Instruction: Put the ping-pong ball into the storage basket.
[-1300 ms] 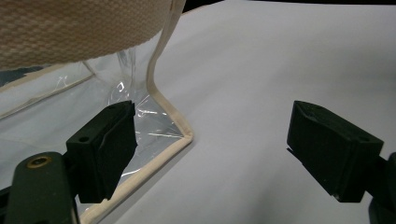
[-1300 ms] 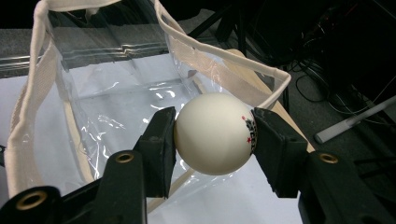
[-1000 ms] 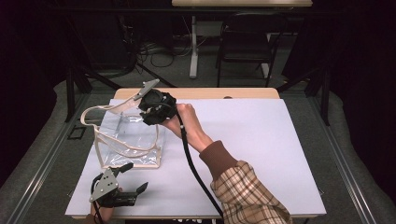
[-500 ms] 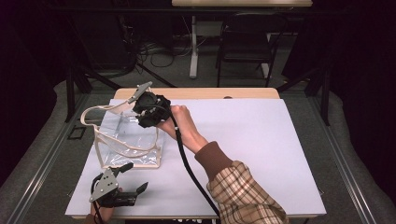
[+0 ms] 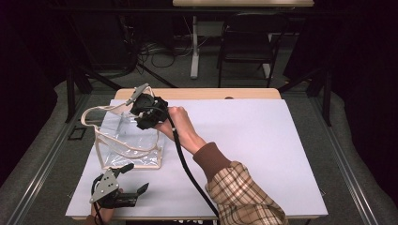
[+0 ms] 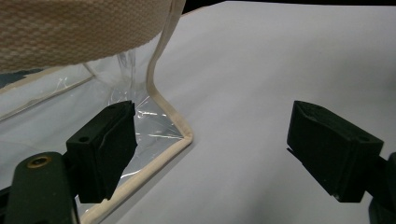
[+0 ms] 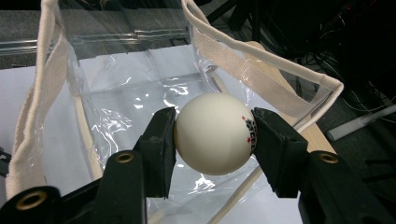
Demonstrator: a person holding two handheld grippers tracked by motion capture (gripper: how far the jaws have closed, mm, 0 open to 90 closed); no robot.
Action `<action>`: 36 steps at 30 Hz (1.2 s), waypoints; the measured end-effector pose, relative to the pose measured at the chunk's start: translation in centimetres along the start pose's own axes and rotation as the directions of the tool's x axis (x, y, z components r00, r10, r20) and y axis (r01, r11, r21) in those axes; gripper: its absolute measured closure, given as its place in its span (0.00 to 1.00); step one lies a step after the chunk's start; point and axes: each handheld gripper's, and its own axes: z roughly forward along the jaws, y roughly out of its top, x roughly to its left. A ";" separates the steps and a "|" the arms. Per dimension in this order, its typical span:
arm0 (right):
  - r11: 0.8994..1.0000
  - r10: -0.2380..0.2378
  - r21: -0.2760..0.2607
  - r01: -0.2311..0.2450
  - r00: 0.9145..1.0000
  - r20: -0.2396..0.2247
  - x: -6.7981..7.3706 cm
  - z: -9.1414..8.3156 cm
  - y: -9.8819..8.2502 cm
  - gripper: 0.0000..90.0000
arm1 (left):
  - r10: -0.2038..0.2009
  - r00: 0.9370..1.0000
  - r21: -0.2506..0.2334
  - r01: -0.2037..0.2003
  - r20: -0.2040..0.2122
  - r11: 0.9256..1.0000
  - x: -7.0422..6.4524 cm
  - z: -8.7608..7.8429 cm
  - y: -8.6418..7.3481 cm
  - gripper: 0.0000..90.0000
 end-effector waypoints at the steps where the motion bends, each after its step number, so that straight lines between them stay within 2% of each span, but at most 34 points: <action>1: 1.000 0.000 0.002 0.000 1.000 -0.002 0.0 0.0 0.0 0.57 | 0.000 1.000 0.000 0.000 -0.001 1.000 0.0 0.0 0.0 0.18; 14: 1.000 -0.007 0.030 0.007 1.000 -0.014 0.6 1.2 0.4 0.57 | 0.001 1.000 0.001 -0.001 0.001 1.000 0.0 0.0 0.0 0.18; 36: 0.998 0.001 0.057 0.001 1.000 -0.031 0.8 2.6 0.5 0.56 | -0.001 1.000 -0.001 0.001 0.002 1.000 0.0 0.0 0.0 0.18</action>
